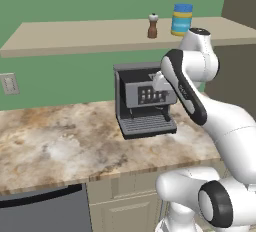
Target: Take 2 condiments from the cabinet and move them on the counter near the stove.Make sure the condiments are lined up with each other, next to each other.
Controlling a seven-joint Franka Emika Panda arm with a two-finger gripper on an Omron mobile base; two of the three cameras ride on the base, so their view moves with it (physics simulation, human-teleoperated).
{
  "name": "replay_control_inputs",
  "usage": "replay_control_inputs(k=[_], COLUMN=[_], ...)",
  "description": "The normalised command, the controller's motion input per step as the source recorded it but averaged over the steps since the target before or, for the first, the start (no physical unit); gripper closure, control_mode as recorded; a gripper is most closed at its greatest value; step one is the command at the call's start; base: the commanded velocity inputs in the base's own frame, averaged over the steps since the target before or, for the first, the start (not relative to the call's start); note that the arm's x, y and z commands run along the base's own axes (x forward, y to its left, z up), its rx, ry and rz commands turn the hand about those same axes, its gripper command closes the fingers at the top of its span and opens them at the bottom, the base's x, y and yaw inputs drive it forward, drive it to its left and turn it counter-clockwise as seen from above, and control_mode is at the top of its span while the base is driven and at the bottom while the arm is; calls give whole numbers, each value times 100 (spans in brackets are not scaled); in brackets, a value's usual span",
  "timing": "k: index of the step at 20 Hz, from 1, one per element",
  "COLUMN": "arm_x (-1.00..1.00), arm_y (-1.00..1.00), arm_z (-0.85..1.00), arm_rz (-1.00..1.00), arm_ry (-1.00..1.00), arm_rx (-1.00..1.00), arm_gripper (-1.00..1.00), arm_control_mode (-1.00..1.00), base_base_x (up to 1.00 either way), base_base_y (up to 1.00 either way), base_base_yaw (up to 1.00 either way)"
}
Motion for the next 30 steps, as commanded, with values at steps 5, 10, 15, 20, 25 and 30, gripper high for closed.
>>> replay_control_inputs(k=[5, 10, 15, 20, 25, 30], arm_x=[-27, -47, -7, 18, 35, 23], arm_y=[0, -15, -20, -15, -23, -23], arm_z=[0, 43, 68, 74, 77, 69], arm_rz=[0, -3, -10, -11, -3, 0], arm_ry=[-1, -29, -54, -39, -27, -5], arm_rx=[0, -7, -17, -11, 2, 19], arm_gripper=[-100, -100, -100, -100, -100, -100], arm_control_mode=[-100, -100, -100, -100, -100, -100], base_base_x=[0, 0, 0, 0, 0, 0], base_base_y=[0, 0, 0, 0, 0, 0], base_base_yaw=[0, 0, 0, 0, 0, 0])
